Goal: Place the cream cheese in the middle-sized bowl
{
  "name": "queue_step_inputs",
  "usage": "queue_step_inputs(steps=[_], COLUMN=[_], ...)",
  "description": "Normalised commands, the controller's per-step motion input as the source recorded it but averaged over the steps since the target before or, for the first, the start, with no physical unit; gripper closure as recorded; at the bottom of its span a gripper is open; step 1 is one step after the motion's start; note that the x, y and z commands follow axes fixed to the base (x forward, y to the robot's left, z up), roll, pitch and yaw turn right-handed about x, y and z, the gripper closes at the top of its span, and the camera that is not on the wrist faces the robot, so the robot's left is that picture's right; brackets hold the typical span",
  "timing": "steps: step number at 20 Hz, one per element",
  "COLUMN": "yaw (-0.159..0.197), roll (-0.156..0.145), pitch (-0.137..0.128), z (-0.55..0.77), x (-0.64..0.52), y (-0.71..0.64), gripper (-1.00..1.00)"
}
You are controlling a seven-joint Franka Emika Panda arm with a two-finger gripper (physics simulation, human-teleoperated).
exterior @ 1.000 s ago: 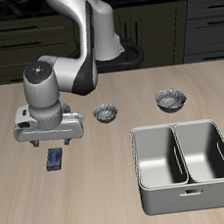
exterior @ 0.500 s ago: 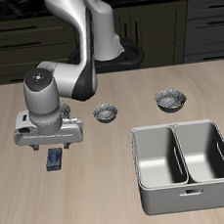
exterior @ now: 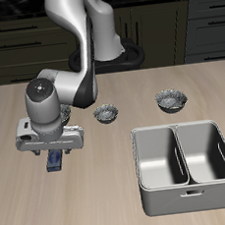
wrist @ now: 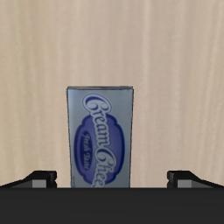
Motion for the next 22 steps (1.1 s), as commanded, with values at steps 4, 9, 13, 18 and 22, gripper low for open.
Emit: queue_step_inputs(steps=[4,9,13,18,22], yaw=[-0.005,-0.006,-0.018,-0.006,0.01], roll=[-0.002,0.018,0.027,0.0,0.004], pitch=[0.014,0.002,-0.035,-0.015,-0.068], z=[-0.09,0.01,0.17,0.13,0.52], x=[-0.04,-0.06,-0.1,-0.03,-0.14], y=[0.0,0.01,0.03,-0.02,0.13], gripper=[1.0,1.0,1.0,1.0,1.0])
